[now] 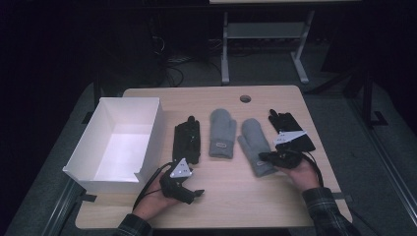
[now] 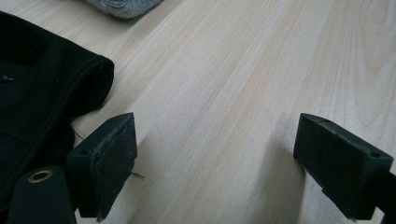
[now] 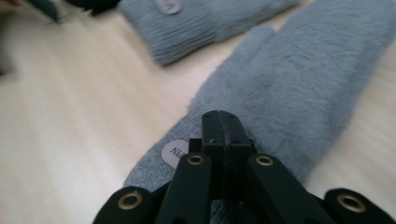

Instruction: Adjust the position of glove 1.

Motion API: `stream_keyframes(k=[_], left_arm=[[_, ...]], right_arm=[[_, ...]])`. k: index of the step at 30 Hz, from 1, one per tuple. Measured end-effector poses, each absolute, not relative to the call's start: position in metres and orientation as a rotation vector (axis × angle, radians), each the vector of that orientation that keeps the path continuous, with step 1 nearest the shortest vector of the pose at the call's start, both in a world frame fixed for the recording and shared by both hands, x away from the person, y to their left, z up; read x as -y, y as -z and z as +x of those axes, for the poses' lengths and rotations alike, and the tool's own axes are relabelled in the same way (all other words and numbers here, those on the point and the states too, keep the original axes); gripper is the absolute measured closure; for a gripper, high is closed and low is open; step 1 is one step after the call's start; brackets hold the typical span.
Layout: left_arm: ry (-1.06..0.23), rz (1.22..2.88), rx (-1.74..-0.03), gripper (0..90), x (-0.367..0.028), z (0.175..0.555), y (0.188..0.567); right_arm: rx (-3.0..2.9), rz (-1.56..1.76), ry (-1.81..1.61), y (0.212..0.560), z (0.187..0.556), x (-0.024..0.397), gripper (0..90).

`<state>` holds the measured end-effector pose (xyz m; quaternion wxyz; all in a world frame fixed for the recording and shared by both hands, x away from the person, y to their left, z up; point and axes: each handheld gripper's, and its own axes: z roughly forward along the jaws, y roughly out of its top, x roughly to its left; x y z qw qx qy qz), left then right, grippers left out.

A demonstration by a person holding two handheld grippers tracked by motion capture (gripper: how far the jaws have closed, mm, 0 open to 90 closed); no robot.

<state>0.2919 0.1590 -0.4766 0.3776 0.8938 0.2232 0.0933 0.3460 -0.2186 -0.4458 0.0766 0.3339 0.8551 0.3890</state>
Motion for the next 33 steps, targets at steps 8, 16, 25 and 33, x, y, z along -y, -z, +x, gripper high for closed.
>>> stream_keyframes(k=[8, 16, 25, 33], left_arm=[[-0.241, 2.278, -0.57, 12.8, -0.159, 0.292, 0.477], [-0.241, 2.278, -0.57, 12.8, -0.159, 0.292, 0.477], [-0.24, 2.28, -0.568, 12.8, -0.159, 0.292, 0.477], [-0.241, 2.276, -0.57, 12.8, -0.159, 0.291, 0.477]], right_arm=[[-2.63, 0.922, -1.182, 0.445, 0.31, 0.209, 90.0], [-2.592, 0.923, -1.185, 0.437, 0.298, 0.218, 90.0], [-2.634, 0.926, -1.145, 0.443, 0.303, 0.225, 90.0], [-2.746, 0.796, -1.168, 0.446, 0.295, 0.194, 90.0]])
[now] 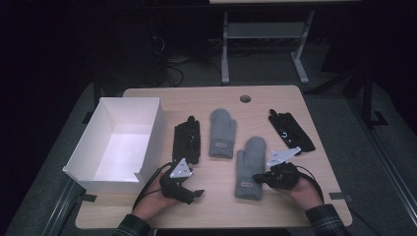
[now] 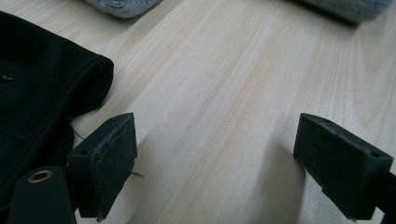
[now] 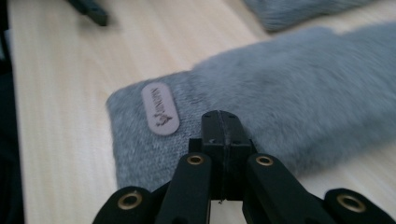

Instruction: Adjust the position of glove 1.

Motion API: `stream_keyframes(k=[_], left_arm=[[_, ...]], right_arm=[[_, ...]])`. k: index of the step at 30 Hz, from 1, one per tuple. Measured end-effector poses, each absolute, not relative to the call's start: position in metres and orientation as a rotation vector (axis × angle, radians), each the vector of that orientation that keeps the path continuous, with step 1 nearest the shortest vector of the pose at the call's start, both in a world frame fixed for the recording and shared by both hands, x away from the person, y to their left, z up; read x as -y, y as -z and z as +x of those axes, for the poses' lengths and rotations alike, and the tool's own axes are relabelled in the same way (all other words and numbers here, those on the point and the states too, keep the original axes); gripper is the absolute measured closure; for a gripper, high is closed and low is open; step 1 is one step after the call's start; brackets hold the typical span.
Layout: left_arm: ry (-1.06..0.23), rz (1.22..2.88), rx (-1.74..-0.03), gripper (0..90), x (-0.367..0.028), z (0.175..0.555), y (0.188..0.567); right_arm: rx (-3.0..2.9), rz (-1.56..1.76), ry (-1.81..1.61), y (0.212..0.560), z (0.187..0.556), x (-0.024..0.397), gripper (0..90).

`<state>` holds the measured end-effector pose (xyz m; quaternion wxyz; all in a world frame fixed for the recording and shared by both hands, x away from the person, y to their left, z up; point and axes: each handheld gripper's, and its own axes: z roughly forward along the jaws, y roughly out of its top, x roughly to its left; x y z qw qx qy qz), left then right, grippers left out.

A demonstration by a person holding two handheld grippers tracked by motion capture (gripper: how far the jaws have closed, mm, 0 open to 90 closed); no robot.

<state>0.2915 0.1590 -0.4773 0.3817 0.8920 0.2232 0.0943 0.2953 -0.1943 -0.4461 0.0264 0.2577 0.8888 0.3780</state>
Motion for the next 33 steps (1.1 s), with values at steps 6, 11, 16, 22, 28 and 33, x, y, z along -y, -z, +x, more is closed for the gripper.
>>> stream_keyframes(k=[6, 11, 16, 22, 28, 33], left_arm=[[-0.237, 2.272, -0.571, 12.8, -0.159, 0.292, 0.477], [-0.238, 2.273, -0.57, 12.8, -0.159, 0.292, 0.477], [-0.238, 2.272, -0.57, 12.8, -0.159, 0.292, 0.477], [-0.238, 2.277, -0.566, 12.8, -0.159, 0.292, 0.477], [-0.243, 2.278, -0.574, 12.9, -0.159, 0.292, 0.477], [-0.239, 2.314, -0.614, 14.2, -0.153, 0.294, 0.473]], right_arm=[[-2.818, 0.697, -1.188, 0.447, 0.287, 0.168, 90.0], [-2.854, 0.626, -1.209, 0.45, 0.284, 0.145, 90.0], [-2.873, 0.56, -1.216, 0.45, 0.282, 0.131, 90.0], [-2.879, 0.544, -1.233, 0.449, 0.281, 0.127, 90.0], [-2.774, 0.652, -1.271, 0.44, 0.282, 0.148, 73.6], [-2.685, 0.743, -1.267, 0.436, 0.285, 0.174, 60.6]])
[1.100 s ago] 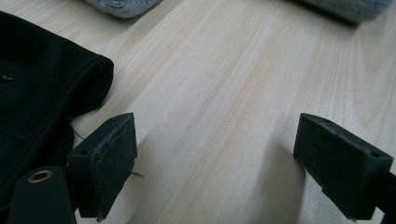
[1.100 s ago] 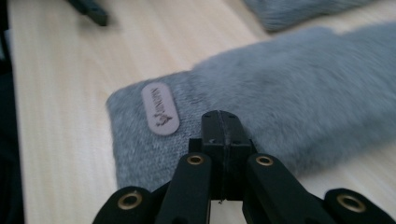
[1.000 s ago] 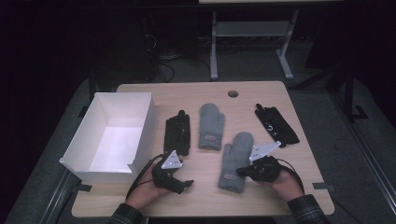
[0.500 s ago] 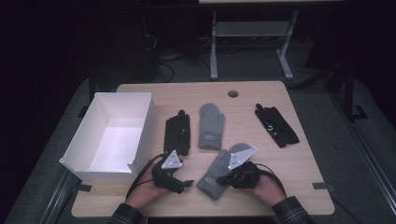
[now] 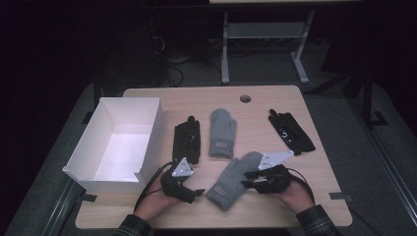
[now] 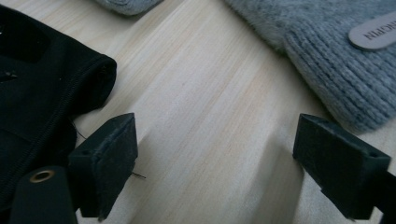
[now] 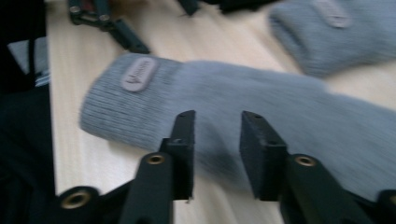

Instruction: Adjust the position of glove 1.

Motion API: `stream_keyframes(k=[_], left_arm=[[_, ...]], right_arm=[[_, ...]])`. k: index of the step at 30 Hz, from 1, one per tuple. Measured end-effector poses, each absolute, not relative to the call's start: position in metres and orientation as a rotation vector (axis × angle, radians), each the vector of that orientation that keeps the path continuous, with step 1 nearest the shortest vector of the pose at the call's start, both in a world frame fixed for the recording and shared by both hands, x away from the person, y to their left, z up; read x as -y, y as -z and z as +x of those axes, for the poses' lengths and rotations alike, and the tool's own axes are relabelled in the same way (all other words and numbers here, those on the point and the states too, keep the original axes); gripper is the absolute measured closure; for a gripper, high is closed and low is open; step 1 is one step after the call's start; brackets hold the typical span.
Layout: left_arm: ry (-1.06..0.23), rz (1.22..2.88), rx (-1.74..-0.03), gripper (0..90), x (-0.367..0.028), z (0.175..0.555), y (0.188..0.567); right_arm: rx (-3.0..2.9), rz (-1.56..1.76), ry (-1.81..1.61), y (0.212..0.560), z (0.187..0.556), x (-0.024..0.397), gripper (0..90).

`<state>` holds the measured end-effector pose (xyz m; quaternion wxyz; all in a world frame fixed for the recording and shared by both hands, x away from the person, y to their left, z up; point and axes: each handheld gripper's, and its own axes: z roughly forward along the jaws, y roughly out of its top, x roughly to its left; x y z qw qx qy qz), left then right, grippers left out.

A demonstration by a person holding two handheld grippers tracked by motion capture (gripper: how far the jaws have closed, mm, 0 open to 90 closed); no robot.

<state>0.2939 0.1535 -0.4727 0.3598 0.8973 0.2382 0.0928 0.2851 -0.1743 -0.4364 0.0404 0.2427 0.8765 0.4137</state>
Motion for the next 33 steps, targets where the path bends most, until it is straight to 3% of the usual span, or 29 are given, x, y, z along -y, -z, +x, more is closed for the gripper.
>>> stream_keyframes(k=[6, 11, 33], left_arm=[[-0.211, 2.335, -0.63, 16.0, -0.148, 0.301, 0.466], [-0.205, 2.305, -0.642, 20.2, -0.138, 0.309, 0.455], [-0.165, 2.304, -0.629, 34.9, -0.07, 0.34, 0.453]], right_arm=[[-2.6, 0.849, -1.177, 0.447, 0.287, 0.206, 36.9], [-2.55, 0.942, -1.128, 0.456, 0.286, 0.229, 29.1], [-2.534, 0.972, -1.106, 0.462, 0.286, 0.234, 29.3]])
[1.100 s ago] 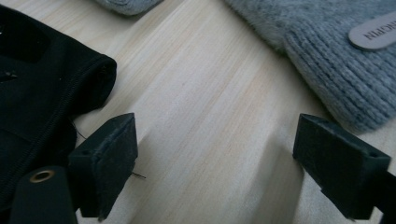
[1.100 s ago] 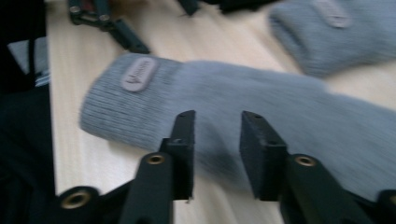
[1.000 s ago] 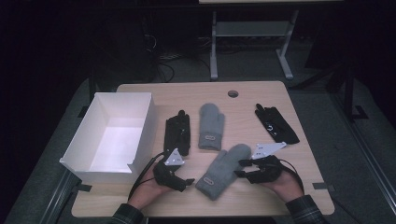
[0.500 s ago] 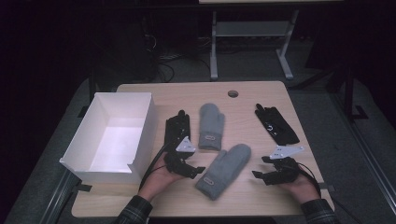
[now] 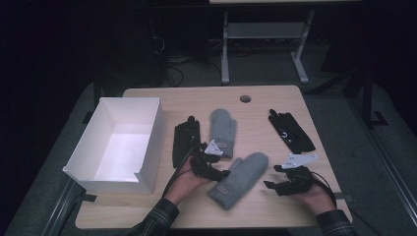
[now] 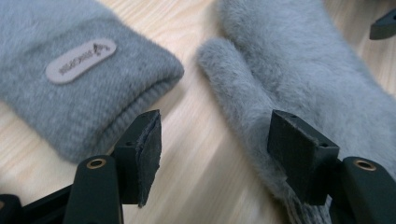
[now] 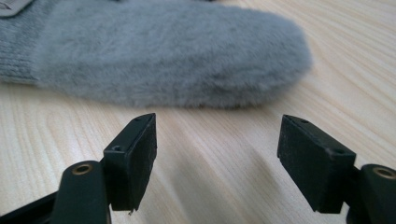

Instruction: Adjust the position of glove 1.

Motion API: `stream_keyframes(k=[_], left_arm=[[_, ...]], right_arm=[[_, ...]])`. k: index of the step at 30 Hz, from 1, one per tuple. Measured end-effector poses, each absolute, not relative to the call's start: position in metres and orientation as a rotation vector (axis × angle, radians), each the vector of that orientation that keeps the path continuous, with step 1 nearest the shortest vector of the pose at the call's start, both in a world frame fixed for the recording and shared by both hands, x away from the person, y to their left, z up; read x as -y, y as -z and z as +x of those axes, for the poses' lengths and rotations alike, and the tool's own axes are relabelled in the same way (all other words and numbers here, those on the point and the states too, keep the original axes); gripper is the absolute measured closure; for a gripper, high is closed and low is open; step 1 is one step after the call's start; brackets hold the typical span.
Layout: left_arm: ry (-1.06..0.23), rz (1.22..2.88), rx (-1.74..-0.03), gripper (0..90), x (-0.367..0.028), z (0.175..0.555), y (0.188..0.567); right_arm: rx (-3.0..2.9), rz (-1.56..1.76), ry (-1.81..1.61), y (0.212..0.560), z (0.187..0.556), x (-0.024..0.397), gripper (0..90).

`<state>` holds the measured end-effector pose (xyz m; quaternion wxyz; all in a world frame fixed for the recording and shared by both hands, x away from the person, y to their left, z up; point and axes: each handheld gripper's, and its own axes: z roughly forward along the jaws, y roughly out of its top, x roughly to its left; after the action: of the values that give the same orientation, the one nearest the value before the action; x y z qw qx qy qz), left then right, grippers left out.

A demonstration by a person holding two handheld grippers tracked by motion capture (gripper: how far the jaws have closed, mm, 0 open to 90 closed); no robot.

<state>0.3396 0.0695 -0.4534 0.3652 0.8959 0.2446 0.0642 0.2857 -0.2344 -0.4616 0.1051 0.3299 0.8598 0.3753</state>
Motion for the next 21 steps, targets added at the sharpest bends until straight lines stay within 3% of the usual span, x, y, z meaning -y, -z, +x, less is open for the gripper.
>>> stream_keyframes(k=[12, 21], left_arm=[[-0.065, 2.294, -0.649, 41.8, -0.05, 0.345, 0.459], [0.049, 2.318, -0.626, 74.3, -0.045, 0.344, 0.463]], right_arm=[[-2.544, 0.957, -1.116, 0.46, 0.284, 0.234, 34.3], [-2.542, 0.946, -1.125, 0.459, 0.283, 0.233, 35.3]])
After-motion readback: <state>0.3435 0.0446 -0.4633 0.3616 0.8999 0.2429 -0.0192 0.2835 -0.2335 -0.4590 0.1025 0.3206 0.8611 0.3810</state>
